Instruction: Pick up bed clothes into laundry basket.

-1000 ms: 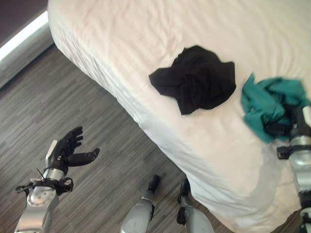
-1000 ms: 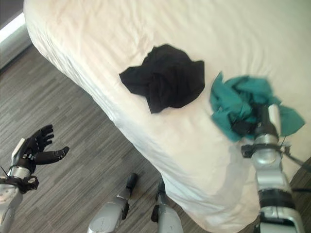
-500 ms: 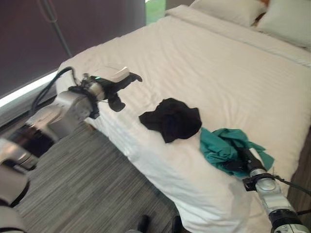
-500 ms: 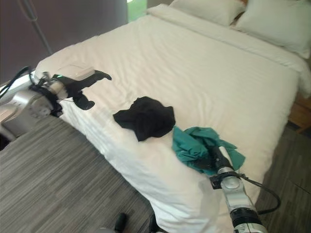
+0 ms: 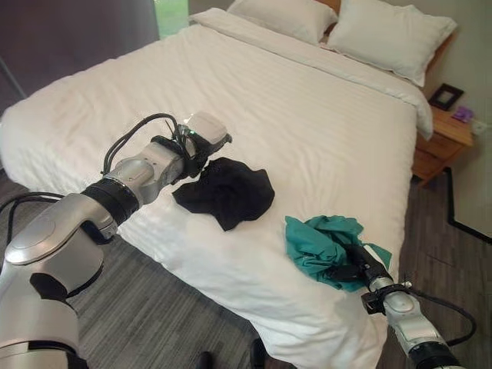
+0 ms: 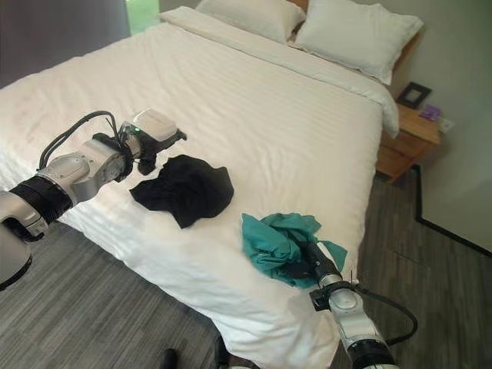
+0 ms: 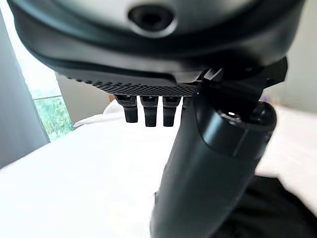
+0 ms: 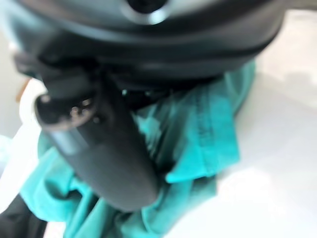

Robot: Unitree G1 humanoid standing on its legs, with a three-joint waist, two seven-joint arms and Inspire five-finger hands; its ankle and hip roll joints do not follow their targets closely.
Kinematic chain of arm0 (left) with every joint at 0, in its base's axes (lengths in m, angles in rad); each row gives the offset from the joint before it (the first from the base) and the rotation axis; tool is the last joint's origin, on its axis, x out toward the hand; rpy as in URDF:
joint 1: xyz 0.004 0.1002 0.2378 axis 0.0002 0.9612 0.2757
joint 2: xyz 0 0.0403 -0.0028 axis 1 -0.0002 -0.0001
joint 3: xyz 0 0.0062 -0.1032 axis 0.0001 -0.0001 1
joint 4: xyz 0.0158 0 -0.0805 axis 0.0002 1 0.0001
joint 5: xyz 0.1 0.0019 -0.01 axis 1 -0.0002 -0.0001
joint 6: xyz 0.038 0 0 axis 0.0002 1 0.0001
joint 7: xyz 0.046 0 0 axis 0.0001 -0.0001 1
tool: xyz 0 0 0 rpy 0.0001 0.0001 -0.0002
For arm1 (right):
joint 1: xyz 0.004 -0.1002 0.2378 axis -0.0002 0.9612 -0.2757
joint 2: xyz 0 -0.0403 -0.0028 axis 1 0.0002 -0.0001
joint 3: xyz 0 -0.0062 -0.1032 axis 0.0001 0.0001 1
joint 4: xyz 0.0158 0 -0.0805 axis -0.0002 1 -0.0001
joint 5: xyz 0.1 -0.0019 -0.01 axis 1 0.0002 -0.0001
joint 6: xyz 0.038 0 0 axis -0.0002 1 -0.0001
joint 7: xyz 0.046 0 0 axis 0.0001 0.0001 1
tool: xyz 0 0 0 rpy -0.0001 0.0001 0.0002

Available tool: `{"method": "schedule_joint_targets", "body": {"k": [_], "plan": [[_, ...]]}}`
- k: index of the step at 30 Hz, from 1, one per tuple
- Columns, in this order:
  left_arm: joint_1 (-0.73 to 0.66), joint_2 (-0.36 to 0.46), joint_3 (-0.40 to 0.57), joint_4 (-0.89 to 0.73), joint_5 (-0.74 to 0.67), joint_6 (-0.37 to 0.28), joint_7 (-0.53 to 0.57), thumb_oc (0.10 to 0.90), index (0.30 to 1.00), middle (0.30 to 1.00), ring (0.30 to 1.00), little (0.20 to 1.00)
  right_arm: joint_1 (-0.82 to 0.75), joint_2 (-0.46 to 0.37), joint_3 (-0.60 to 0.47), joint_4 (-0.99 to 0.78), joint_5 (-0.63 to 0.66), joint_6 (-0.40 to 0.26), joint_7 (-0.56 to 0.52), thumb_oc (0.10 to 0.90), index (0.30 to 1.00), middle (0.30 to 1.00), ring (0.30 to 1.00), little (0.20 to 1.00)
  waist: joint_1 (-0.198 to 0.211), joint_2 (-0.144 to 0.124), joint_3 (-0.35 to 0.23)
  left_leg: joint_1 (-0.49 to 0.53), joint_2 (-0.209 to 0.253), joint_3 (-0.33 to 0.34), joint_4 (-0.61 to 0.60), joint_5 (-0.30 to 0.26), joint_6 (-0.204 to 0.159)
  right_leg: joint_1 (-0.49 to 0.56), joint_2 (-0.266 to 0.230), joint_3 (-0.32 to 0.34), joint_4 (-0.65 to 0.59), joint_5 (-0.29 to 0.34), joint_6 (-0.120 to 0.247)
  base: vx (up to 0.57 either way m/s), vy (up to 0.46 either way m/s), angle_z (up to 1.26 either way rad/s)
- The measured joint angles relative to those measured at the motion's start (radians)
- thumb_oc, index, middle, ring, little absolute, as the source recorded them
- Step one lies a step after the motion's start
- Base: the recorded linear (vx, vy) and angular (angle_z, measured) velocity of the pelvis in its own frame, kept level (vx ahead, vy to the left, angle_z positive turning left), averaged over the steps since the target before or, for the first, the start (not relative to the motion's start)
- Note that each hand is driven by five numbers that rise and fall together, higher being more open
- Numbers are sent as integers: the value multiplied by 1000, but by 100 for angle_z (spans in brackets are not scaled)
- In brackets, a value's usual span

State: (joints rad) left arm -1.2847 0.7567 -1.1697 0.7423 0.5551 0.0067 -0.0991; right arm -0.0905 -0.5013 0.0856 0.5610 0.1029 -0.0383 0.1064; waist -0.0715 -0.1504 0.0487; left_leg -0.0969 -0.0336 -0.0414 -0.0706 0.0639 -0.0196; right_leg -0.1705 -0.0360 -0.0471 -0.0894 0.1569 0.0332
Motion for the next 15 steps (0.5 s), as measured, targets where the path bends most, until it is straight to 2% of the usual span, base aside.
{"method": "schedule_joint_targets", "body": {"k": [1,4,5,7,10,12,13,15], "plan": [[0,0,-1,9,1,0,0,800,900,900,900,900,3,0,0,0,1,0,0,400,300,300,300,300,-4,-5,1,-1,0,3,-2,1,1,-3,0,3,0,1,1,-131,-11,-16],[-12,-12,-4,92,35,5,25,800,900,900,900,900,14,0,-6,-26,27,-5,-3,400,300,300,300,300,-25,-43,21,-38,-1,19,1,2,3,-57,1,24,21,7,2,-135,-27,-16],[-21,-22,-3,148,35,10,41,800,900,900,900,900,10,0,-5,-32,41,-15,-5,400,300,300,300,300,-25,-62,35,-61,0,35,8,2,3,-86,0,28,29,15,12,-125,-70,-27],[-28,-51,25,286,29,29,54,800,900,900,900,900,3,0,-1,-59,63,-24,-14,400,300,300,300,300,-52,-104,75,-98,2,44,19,2,3,-125,-1,34,38,24,14,-104,-83,-16],[-34,-55,76,379,-4,45,91,800,900,900,900,900,-6,-1,31,-76,77,-40,-33,400,300,300,300,300,-70,-160,118,-148,4,59,36,2,3,-170,0,55,34,37,30,-59,-49,-13],[-68,-77,112,387,-5,48,122,800,900,900,900,900,-4,-1,35,-78,78,-40,-47,400,300,300,300,300,-74,-172,137,-174,6,46,49,0,2,-188,3,53,37,37,30,-76,-58,18],[-108,-119,189,395,-5,67,144,800,900,900,900,900,6,-11,38,-100,78,-43,-66,400,300,300,300,300,-75,-177,143,-230,9,30,83,-17,4,-228,4,50,55,35,38,-36,-33,33],[-147,-126,188,394,-4,78,141,800,900,900,900,900,6,-12,37,-109,78,-60,-74,400,300,300,300,300,-75,-198,152,-273,7,18,101,-16,3,-253,3,50,50,21,56,5,-18,23]]}}
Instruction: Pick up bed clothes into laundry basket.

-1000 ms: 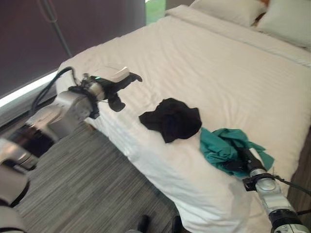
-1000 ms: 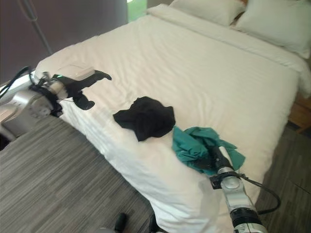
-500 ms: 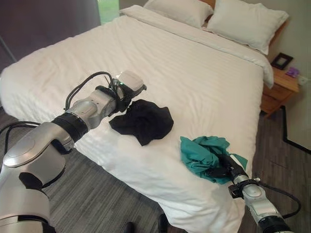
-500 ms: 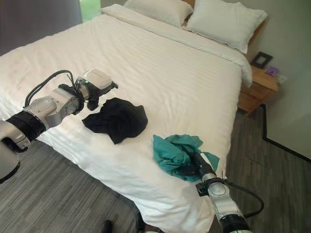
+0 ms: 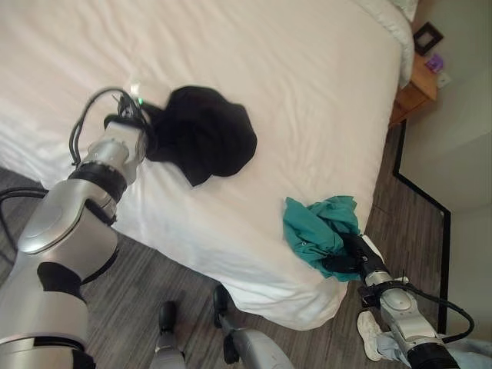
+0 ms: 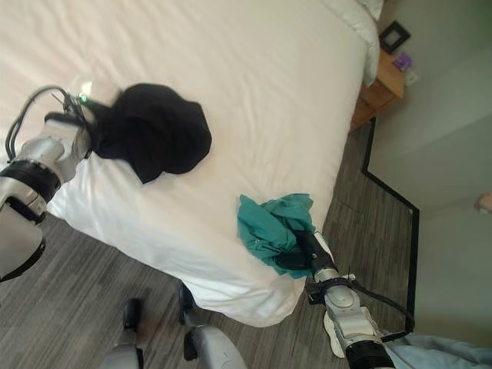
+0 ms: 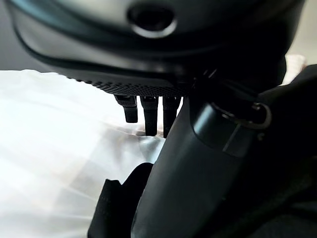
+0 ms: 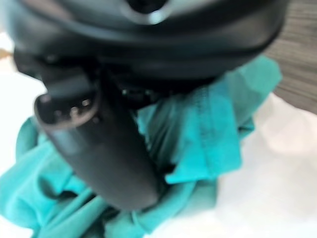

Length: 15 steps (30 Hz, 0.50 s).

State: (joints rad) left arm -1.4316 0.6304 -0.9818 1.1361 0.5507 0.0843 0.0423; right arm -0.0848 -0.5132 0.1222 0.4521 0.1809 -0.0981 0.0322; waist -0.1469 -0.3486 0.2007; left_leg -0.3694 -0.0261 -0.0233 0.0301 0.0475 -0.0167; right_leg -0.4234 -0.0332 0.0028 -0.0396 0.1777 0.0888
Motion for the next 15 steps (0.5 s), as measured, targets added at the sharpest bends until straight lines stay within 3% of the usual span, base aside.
{"method": "schedule_joint_targets", "body": {"k": [1,2,7,10,13,15], "plan": [[3,0,1,-4,1,0,7,800,900,900,900,900,-1,1,0,-2,0,-2,-1,400,300,300,300,300,1,-8,1,-7,1,-1,0,2,-3,-6,0,1,-3,-2,1,38,-17,10],[7,-6,18,-8,2,8,20,400,300,300,300,300,2,3,7,-1,0,-2,-6,400,300,300,300,300,5,-16,0,-7,3,-4,1,4,-6,-1,1,0,-12,-5,5,32,-6,8],[32,12,-37,-56,31,11,10,400,300,300,300,300,2,3,9,11,-3,-1,-14,400,300,300,300,300,25,-12,3,31,2,13,-6,5,-5,42,-2,4,-37,-5,7,74,9,-6],[93,67,-30,-145,8,9,-7,400,300,300,300,300,3,4,13,19,-10,10,-11,400,300,300,300,300,31,13,21,116,-2,21,-32,6,6,112,-2,6,-42,15,-21,99,21,-10],[138,91,-16,-225,-68,7,-37,400,300,300,300,300,16,-1,3,30,-21,11,0,400,300,300,300,300,39,54,30,196,2,23,-73,6,6,171,2,1,-50,15,-23,33,4,-12],[142,89,-16,-231,-79,10,-37,400,300,300,300,300,19,-10,2,26,-21,11,10,400,300,300,300,300,37,64,26,200,2,23,-76,6,6,172,3,0,-50,17,-26,0,0,-7]]}}
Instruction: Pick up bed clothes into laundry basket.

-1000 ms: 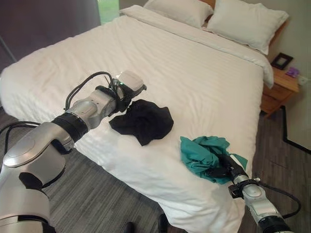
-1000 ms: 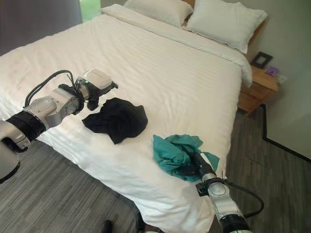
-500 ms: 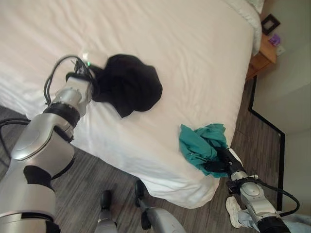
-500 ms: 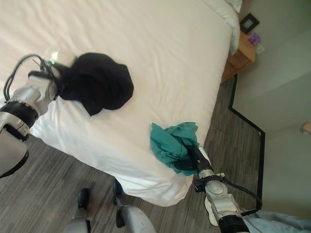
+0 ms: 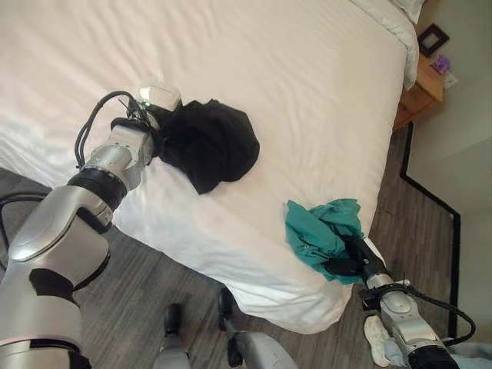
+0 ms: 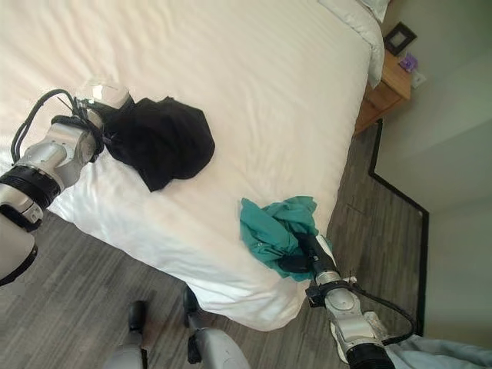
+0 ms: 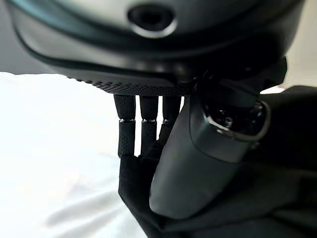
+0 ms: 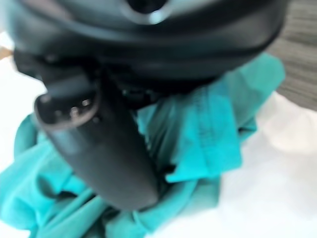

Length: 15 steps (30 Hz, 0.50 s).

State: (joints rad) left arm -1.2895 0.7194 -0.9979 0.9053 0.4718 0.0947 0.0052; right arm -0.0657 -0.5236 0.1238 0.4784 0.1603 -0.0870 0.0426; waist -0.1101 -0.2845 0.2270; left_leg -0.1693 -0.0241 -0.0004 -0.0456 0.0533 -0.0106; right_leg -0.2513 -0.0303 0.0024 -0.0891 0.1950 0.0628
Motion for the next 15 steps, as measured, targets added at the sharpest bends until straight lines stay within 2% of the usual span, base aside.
{"method": "schedule_joint_targets", "body": {"k": [3,4,5,6,8,12,13,15], "plan": [[7,31,2,-9,-8,0,-4,400,300,300,300,300,-2,0,5,-3,-2,3,3,400,300,300,300,300,-2,3,-1,7,1,3,0,0,0,6,-5,-4,0,3,-4,26,-4,-6],[44,93,26,-116,-30,8,-23,400,300,300,300,300,-9,4,-5,-3,-12,17,17,400,300,300,300,300,2,7,0,21,0,5,1,2,-2,20,-6,-16,0,4,-6,16,-24,-7],[119,138,98,-216,-56,-4,-18,400,300,300,300,300,-1,4,-10,-4,-28,32,30,400,300,300,300,300,-2,18,2,41,-1,-2,3,2,-2,39,-6,-28,-1,3,-9,42,-15,10],[175,136,161,-245,-90,-6,-11,400,300,300,300,300,24,-6,-21,-2,-34,35,30,400,300,300,300,300,2,47,2,64,1,-20,2,2,-3,69,-7,-38,-1,3,-9,45,-15,29],[269,111,247,-280,-132,-10,-9,400,300,300,300,300,49,-8,-44,19,-55,48,41,400,300,300,300,300,21,82,-8,115,4,-36,-9,1,-3,116,-5,-55,-1,1,-9,43,-14,16],[422,85,436,-323,-202,-10,14,400,300,300,300,300,53,2,-68,17,-75,54,56,400,300,300,300,300,23,102,-17,141,-2,-45,-13,-3,-9,137,-10,-63,-1,-6,-10,44,-7,-13],[487,53,539,-335,-233,-19,16,400,300,300,300,300,56,13,-90,15,-83,58,66,400,300,300,300,300,22,107,-17,152,-2,-51,-13,-3,-9,147,-10,-73,-1,-8,-12,63,-14,4],[591,27,629,-359,-313,-28,10,400,300,300,300,300,71,21,-107,18,-96,65,74,400,300,300,300,300,23,121,-18,179,-2,-68,-12,-3,-10,179,-11,-88,-1,-17,-24,75,-18,12]]}}
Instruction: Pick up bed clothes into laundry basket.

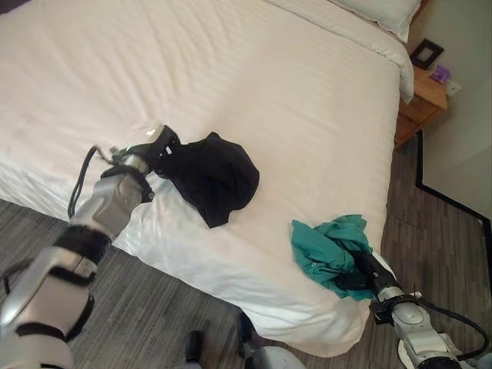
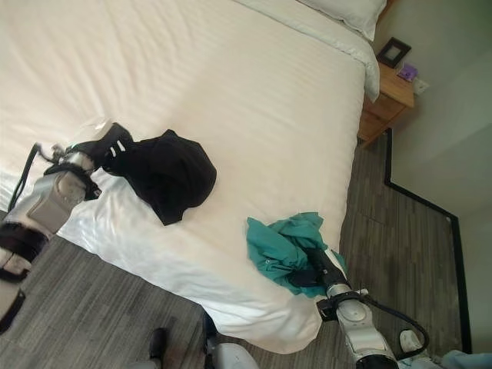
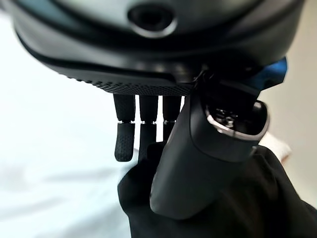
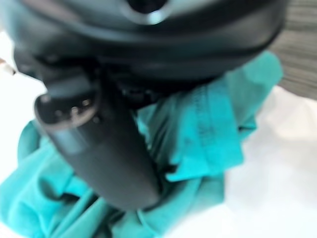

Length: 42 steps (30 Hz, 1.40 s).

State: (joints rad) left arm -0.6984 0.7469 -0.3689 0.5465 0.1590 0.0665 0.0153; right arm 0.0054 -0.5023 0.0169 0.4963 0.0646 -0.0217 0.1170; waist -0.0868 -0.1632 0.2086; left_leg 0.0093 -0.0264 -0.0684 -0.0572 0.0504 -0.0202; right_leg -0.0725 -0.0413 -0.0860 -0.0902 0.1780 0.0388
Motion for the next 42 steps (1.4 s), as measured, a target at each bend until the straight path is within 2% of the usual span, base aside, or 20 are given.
{"method": "schedule_joint_targets", "body": {"k": [2,4,7,11,13,16,18,21,23,26,32,35,36,38,42], "plan": [[104,-2,85,-55,-55,-10,-7,400,300,300,300,300,11,9,-27,-2,-5,17,26,400,300,300,300,300,3,5,0,19,0,-23,-2,0,-1,32,-2,-16,0,-18,-7,54,-7,21],[155,-1,112,-83,-84,-17,-40,400,300,300,300,300,47,11,-62,-2,-6,25,34,400,300,300,300,300,19,17,-10,36,0,-53,-4,-7,-10,51,-3,-41,0,-37,-16,40,-2,38],[263,43,157,-137,-123,-17,-70,400,300,300,300,300,72,6,-100,1,-6,55,44,400,300,300,300,300,63,31,-26,48,1,-82,-4,-14,-18,76,-5,-60,-1,-62,-21,32,-5,29],[320,163,197,-176,-131,-12,-87,400,300,300,300,300,80,3,-117,28,-11,108,43,400,300,300,300,300,122,36,-47,40,11,-123,-17,-25,-21,86,1,-102,-1,-77,-18,39,-13,34],[351,216,267,-236,-164,-15,-90,400,300,300,300,300,95,1,-131,40,-12,125,34,400,300,300,300,300,159,42,-59,36,11,-138,-20,-28,-16,90,-1,-117,-1,-83,-22,40,-14,25],[377,268,344,-260,-188,-17,-89,400,300,300,300,300,118,-4,-144,38,-21,143,32,400,300,300,300,300,184,54,-90,25,11,-152,-18,-28,-16,87,-2,-134,-1,-83,-22,27,-14,20],[463,327,444,-323,-198,-17,-92,400,300,300,300,300,137,-8,-145,16,-23,155,32,400,300,300,300,300,197,66,-110,21,13,-167,-18,-28,-15,88,-2,-156,-1,-81,-22,24,-24,12],[546,330,545,-354,-199,-30,-90,400,300,300,300,300,172,-12,-156,-5,-29,164,33,400,300,300,300,300,218,88,-137,21,16,-183,-14,-28,-15,94,3,-163,-1,-82,-25,11,-16,13],[609,327,573,-367,-199,-31,-90,400,300,300,300,300,191,-13,-164,-7,-35,164,34,400,300,300,300,300,227,98,-158,19,17,-193,-14,-26,-18,98,4,-182,-1,-83,-28,-1,-23,12],[679,298,607,-380,-198,-39,-92,400,300,300,300,300,201,-13,-164,-8,-41,164,35,400,300,300,300,300,231,102,-168,20,20,-199,-7,-25,-20,105,7,-187,-1,-84,-29,-12,-35,9],[756,176,627,-385,-198,-38,-95,400,300,300,300,300,201,-11,-173,-7,-42,166,36,400,300,300,300,300,239,102,-170,18,23,-206,2,-25,-20,110,11,-193,0,-85,-30,-22,-26,3],[821,64,699,-450,-207,-42,-87,400,300,300,300,300,201,3,-190,-16,-42,166,37,400,300,300,300,300,238,102,-172,18,24,-206,2,-25,-20,109,11,-193,0,-84,-30,0,0,0],[836,-44,765,-472,-245,-46,-64,400,300,300,300,300,212,8,-206,-49,-41,167,37,400,300,300,300,300,236,107,-172,18,23,-203,2,-25,-20,108,11,-189,-1,-84,-30,12,-9,-9],[870,-162,853,-510,-292,-47,-14,400,300,300,300,300,224,31,-235,-117,-35,180,44,400,300,300,300,300,234,106,-174,19,26,-197,1,-25,-20,105,13,-184,-1,-84,-30,17,-1,-13],[943,-257,964,-541,-314,-47,56,400,300,300,300,300,234,52,-292,-293,20,180,41,400,300,300,300,300,237,127,-178,17,28,-191,0,-25,-20,100,16,-178,0,-85,-31,-1,5,-4]]}}
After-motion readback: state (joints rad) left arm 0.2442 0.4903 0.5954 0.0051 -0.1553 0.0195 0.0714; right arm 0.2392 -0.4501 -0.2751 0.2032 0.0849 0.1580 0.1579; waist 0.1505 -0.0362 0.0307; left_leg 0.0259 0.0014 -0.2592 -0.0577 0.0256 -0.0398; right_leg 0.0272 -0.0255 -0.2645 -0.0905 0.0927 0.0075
